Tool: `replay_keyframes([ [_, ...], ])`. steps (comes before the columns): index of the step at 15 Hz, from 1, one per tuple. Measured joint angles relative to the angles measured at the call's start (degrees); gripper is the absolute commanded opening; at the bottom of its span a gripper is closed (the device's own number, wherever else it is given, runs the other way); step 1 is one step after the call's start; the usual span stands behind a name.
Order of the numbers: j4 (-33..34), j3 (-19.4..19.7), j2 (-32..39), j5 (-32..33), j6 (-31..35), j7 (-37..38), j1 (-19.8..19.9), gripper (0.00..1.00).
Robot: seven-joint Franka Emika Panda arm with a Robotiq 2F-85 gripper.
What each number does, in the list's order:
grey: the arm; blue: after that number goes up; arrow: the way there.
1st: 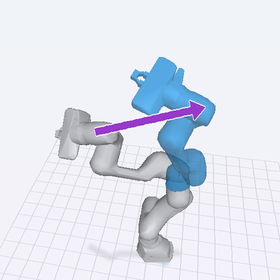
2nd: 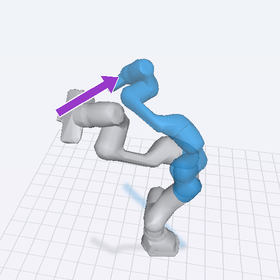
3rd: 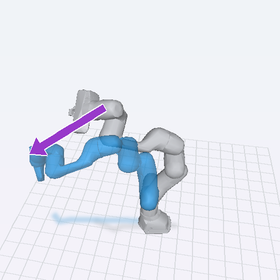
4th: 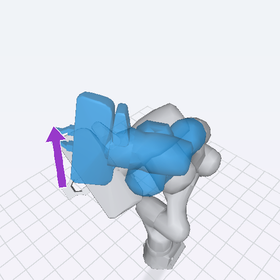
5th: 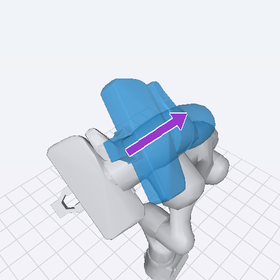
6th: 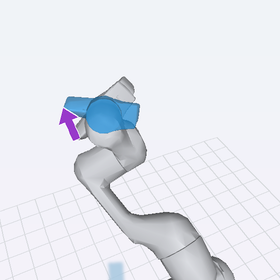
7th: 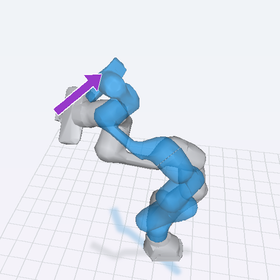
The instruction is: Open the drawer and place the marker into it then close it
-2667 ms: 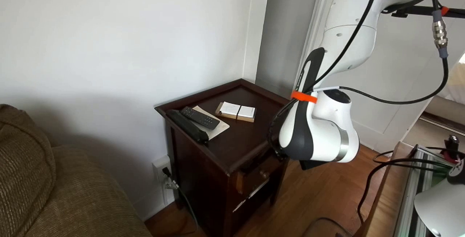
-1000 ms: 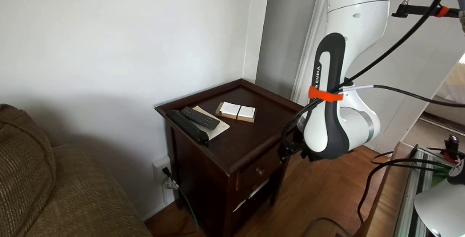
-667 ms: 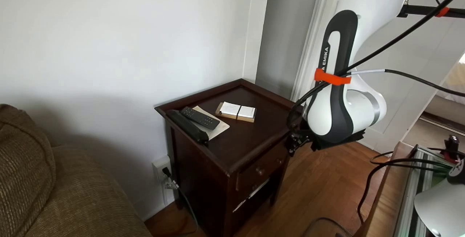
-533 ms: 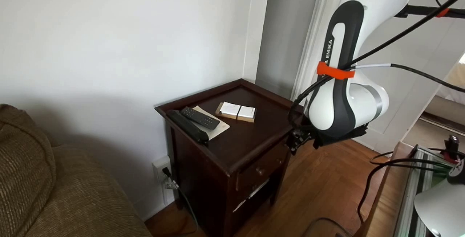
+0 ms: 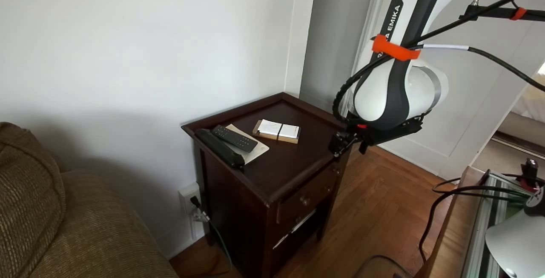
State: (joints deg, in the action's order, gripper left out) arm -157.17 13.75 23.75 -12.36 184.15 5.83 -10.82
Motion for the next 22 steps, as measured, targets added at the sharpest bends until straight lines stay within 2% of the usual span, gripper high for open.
replay_keyframes([
  [6,0.2,7.7,-7.4,2.1,-9.3,-0.1,-8.1,1.00],
  [10,-0.1,15.1,-11.1,5.3,-14.2,1.1,-14.9,1.00],
  [13,0.2,20.6,-12.7,10.1,-16.8,4.8,-19.7,1.00],
  [17,0.1,28.2,-14.7,19.8,-18.7,13.3,-26.5,1.00],
  [19,0.1,30.5,-16.3,23.3,-19.7,16.1,-28.9,1.00],
  [22,0.0,31.3,-17.6,24.2,-20.2,16.6,-29.7,1.00],
])
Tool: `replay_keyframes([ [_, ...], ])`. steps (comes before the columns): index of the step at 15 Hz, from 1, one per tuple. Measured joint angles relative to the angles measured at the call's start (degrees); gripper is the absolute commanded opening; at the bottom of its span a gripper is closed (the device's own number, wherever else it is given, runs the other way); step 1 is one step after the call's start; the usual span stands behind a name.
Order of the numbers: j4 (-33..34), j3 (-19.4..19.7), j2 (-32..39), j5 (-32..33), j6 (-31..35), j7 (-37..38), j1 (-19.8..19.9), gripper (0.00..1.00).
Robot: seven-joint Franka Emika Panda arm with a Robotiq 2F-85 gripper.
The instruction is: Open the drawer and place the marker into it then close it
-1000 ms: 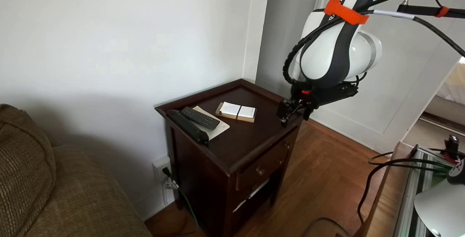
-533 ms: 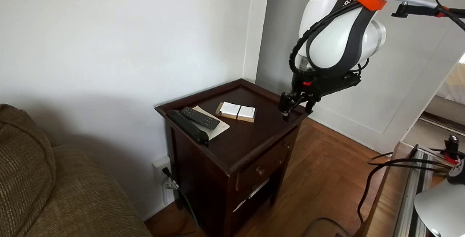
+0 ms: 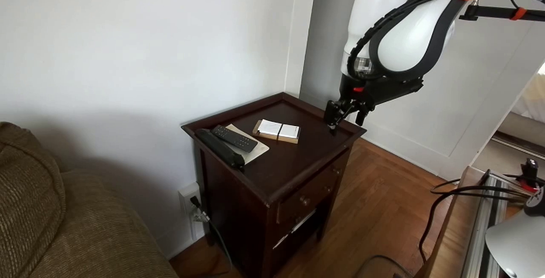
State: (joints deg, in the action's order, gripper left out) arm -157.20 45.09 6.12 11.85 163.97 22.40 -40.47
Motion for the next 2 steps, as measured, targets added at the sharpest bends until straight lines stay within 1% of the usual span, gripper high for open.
replay_keyframes([
  [2,-0.1,0.1,-0.1,0.0,0.0,0.0,-0.1,1.00],
])
